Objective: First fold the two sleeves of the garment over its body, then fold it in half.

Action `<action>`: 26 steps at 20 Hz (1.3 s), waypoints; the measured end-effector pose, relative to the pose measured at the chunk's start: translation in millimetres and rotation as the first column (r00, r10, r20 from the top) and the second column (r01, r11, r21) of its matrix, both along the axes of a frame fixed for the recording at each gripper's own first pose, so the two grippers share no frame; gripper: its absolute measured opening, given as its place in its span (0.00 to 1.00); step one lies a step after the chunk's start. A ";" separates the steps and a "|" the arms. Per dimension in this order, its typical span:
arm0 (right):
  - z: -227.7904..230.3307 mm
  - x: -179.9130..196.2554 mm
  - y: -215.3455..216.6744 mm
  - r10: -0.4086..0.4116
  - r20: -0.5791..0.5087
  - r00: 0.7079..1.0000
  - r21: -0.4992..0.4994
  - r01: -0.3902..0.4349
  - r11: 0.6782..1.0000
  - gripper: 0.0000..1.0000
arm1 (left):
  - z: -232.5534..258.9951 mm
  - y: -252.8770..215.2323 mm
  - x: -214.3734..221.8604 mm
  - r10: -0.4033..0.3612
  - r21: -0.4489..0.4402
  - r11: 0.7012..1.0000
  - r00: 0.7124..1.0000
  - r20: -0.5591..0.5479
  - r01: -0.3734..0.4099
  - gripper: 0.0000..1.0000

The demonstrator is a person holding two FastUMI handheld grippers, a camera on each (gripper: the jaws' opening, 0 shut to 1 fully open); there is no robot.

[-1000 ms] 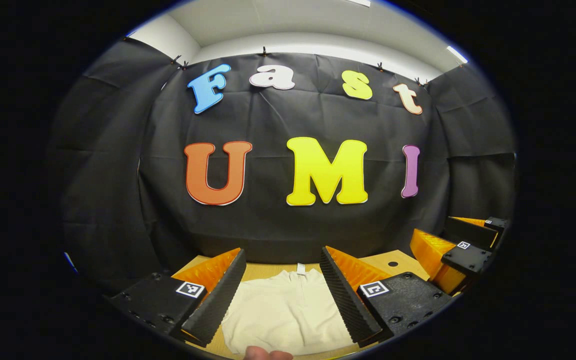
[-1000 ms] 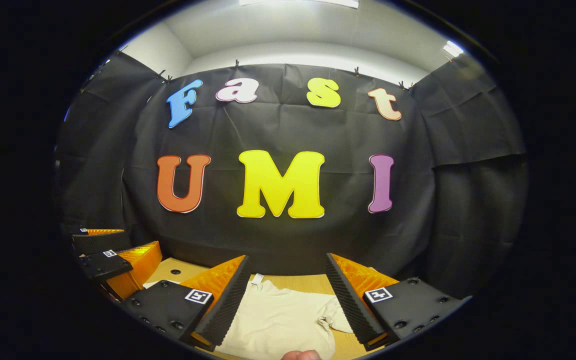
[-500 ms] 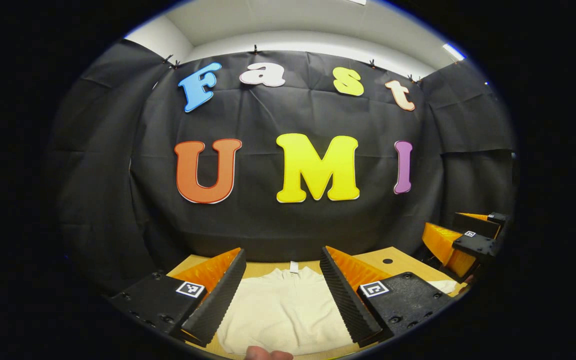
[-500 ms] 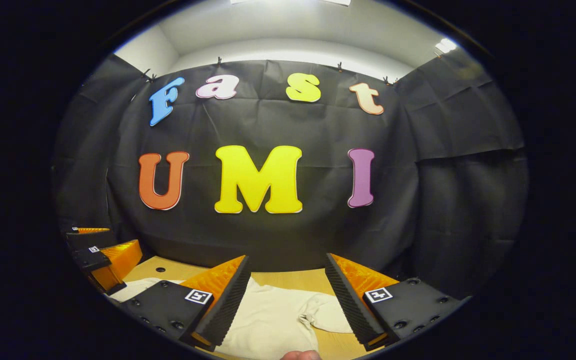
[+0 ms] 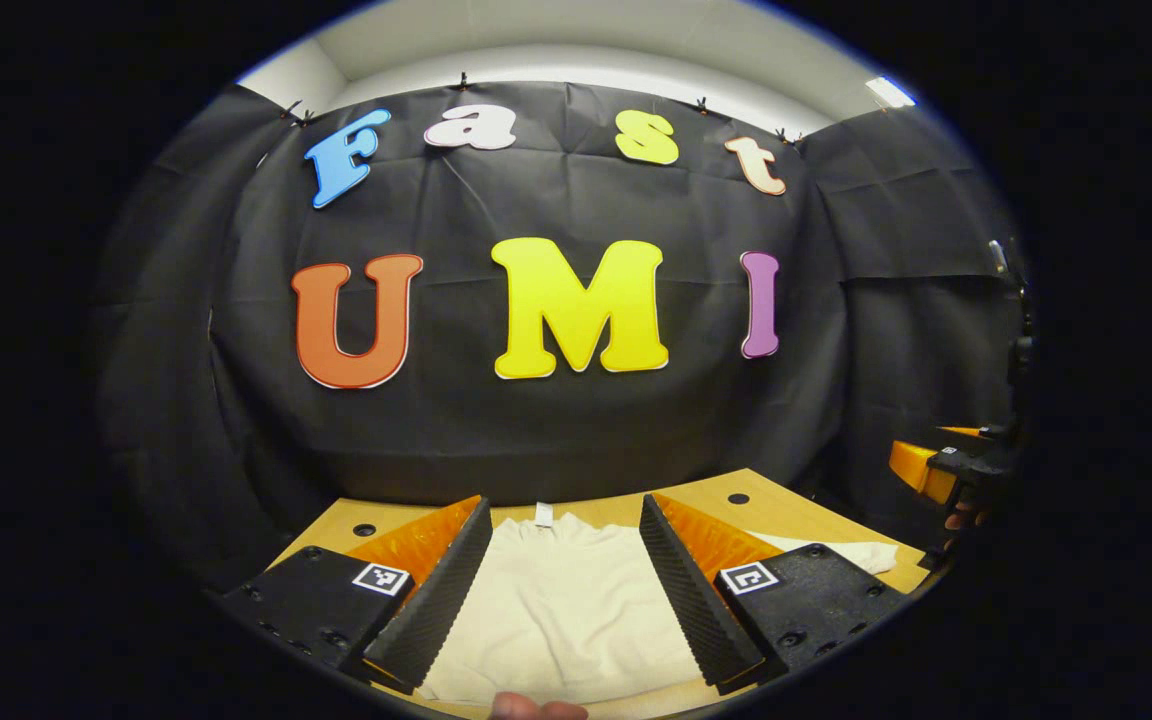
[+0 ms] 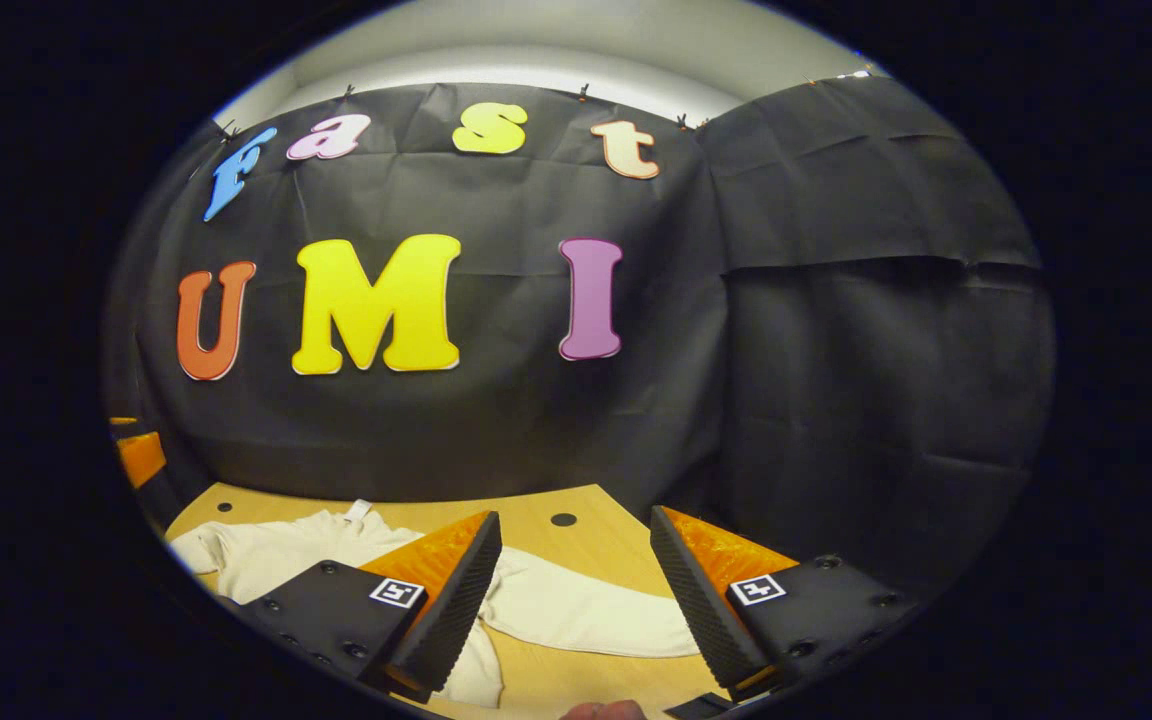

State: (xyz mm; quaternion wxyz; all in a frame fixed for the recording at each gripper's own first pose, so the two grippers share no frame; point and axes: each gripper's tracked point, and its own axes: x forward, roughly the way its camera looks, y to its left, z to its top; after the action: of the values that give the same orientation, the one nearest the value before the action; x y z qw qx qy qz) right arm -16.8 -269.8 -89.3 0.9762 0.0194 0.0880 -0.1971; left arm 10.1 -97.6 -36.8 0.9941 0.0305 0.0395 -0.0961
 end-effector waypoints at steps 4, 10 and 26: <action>-67.4 -14.9 -68.9 -0.079 -0.125 0.989 0.058 0.087 0.995 0.95 | -3.3 -22.7 3.8 -0.037 0.029 0.999 0.999 -0.006 0.037 0.96; -171.2 -28.3 -142.0 -0.152 -0.300 0.942 0.134 0.199 0.971 0.95 | -17.4 -43.4 5.1 -0.049 0.059 0.997 0.998 -0.050 0.052 0.96; -303.6 -7.3 -185.3 -0.101 -0.555 0.826 0.236 0.273 0.933 0.93 | -38.0 -35.3 6.9 0.054 0.107 0.993 0.991 -0.122 -0.041 0.96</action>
State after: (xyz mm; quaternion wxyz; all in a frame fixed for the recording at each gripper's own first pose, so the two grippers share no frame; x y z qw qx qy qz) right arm -24.2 -455.1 -392.9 0.8735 0.1227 0.3829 -0.2743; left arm 17.0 -132.8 -74.9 0.9888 0.0753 0.1072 -0.0717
